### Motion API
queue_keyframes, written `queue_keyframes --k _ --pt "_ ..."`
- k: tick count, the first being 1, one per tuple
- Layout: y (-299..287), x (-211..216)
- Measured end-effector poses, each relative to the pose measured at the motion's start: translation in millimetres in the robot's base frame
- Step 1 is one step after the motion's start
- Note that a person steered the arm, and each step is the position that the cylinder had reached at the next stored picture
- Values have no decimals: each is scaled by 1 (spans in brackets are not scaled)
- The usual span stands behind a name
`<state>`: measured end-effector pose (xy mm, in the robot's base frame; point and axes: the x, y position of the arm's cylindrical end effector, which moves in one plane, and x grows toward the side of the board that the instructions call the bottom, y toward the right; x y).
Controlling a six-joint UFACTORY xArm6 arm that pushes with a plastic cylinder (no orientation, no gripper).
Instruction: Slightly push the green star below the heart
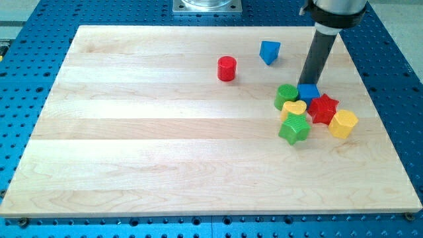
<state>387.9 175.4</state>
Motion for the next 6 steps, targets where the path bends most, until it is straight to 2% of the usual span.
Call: queue_keyframes --k 1,2,3,5,6 --pt "-94 -18" --pt "-150 65" --pt "-89 131" --pt "-37 97" --pt "-49 100"
